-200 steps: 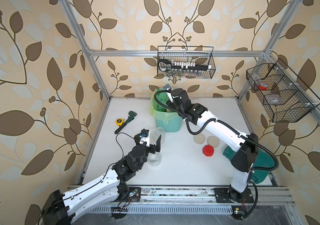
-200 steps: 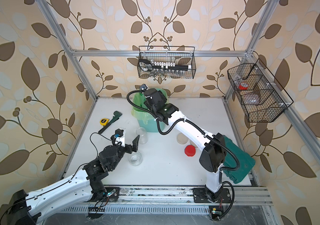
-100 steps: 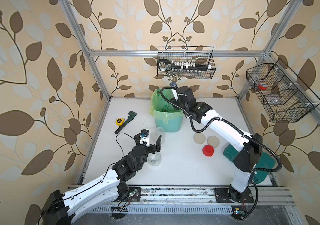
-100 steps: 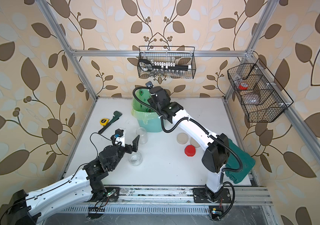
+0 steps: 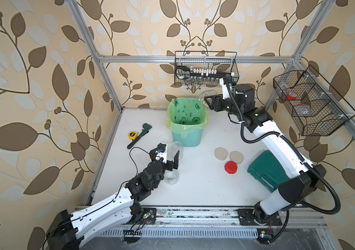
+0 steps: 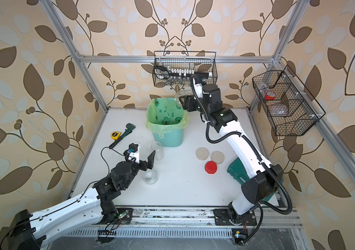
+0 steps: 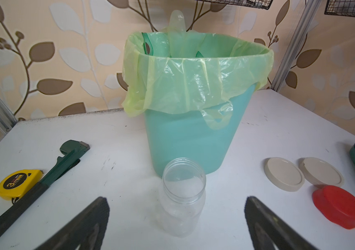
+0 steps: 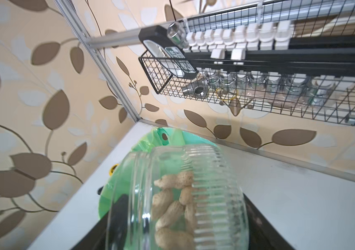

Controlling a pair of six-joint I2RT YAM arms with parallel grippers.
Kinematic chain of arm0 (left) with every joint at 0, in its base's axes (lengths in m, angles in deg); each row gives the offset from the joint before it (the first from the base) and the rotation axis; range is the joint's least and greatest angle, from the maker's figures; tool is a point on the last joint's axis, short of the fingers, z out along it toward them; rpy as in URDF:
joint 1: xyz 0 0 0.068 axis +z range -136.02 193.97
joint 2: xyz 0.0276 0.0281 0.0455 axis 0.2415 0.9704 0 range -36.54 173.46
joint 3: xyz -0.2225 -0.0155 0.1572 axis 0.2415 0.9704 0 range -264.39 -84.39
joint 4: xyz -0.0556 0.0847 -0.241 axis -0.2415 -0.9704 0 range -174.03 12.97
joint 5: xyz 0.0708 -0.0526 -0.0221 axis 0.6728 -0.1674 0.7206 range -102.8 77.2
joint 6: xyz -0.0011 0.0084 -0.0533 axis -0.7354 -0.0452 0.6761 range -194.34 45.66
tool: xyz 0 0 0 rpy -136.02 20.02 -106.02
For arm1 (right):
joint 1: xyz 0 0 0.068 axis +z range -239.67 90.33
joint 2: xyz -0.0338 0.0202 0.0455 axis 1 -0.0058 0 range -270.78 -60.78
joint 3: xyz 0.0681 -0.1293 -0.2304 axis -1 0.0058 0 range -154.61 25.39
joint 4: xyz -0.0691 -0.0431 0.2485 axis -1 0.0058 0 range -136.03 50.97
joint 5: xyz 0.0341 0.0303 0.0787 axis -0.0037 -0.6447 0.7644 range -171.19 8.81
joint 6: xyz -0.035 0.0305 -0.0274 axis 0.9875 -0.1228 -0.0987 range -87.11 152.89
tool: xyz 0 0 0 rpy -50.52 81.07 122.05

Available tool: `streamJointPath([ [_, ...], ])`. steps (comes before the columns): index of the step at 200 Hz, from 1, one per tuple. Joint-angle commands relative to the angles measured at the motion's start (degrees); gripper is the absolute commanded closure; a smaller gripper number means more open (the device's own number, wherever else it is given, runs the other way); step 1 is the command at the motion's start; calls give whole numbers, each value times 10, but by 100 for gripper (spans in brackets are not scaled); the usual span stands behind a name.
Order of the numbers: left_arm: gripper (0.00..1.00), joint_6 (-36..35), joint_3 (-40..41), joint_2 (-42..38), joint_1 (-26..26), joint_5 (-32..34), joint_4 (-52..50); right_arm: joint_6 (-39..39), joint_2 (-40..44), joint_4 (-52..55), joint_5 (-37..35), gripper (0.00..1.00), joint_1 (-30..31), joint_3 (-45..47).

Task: Empty moldy peanuts from jars
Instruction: Pour the moldy peanuts from the jar into the trash bin.

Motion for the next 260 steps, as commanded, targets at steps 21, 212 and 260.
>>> streamJointPath([
  [21, 1, 7, -20, 3, 8, -5, 21, -127, -1, -107, 218, 100, -42, 40],
  [212, 1, 6, -19, -4, 8, -6, 18, 147, -80, 36, -224, 100, 89, -53],
  [260, 1, 7, -19, -5, 8, -6, 17, 189, -102, 42, -292, 100, 124, -80],
])
